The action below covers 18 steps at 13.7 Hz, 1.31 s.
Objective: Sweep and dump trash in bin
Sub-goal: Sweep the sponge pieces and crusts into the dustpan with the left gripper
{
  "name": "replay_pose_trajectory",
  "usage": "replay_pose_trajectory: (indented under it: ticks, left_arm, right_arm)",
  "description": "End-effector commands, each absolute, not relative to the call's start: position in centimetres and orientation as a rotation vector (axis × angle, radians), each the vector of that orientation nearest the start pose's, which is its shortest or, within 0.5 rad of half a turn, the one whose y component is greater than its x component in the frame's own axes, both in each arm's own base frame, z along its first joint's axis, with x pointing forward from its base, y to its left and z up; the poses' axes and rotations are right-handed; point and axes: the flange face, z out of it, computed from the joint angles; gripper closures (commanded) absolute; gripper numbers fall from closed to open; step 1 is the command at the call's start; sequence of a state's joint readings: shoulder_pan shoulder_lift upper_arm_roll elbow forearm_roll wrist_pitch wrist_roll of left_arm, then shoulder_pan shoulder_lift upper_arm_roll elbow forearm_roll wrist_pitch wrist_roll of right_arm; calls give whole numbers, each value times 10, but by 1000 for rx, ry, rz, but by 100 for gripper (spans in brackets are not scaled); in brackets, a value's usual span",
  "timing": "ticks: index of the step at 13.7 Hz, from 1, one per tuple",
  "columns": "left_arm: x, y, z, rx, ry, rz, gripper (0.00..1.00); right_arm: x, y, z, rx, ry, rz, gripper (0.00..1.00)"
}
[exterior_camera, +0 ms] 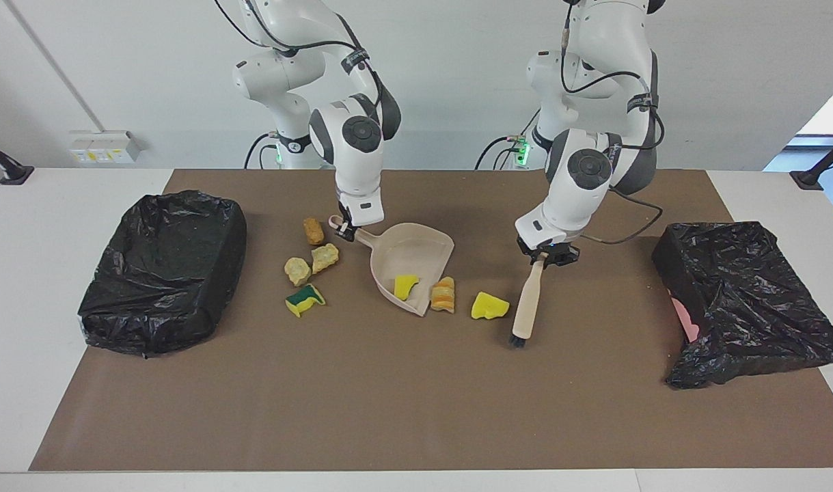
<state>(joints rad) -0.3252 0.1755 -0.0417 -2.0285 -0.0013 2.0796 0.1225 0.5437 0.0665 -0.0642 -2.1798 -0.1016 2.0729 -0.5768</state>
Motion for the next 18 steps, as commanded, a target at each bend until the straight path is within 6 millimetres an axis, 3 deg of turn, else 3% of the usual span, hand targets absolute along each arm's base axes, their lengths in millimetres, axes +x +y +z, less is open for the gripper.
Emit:
replay_pose_trajectory:
  ticks: [1, 6, 9, 12, 16, 18]
  left_arm:
    - [503, -231, 349, -2977, 869, 228, 100]
    - [459, -305, 358, -2913, 1071, 201, 100]
    - [412, -346, 369, -2843, 1187, 240, 100]
    - [399, -350, 380, -2832, 1142, 310, 100]
    - [395, -321, 413, -2856, 1011, 384, 100]
    - [385, -315, 413, -2861, 838, 456, 100]
  right_arm:
    - [463, 235, 344, -2760, -1668, 260, 100]
    - [464, 235, 344, -2764, -1665, 250, 100]
    - [463, 235, 343, -2763, -1665, 252, 100]
    - [463, 235, 343, -2763, -1665, 252, 100]
    - [463, 235, 343, -2760, -1669, 252, 100]
    - [463, 235, 344, -2756, -1674, 265, 100]
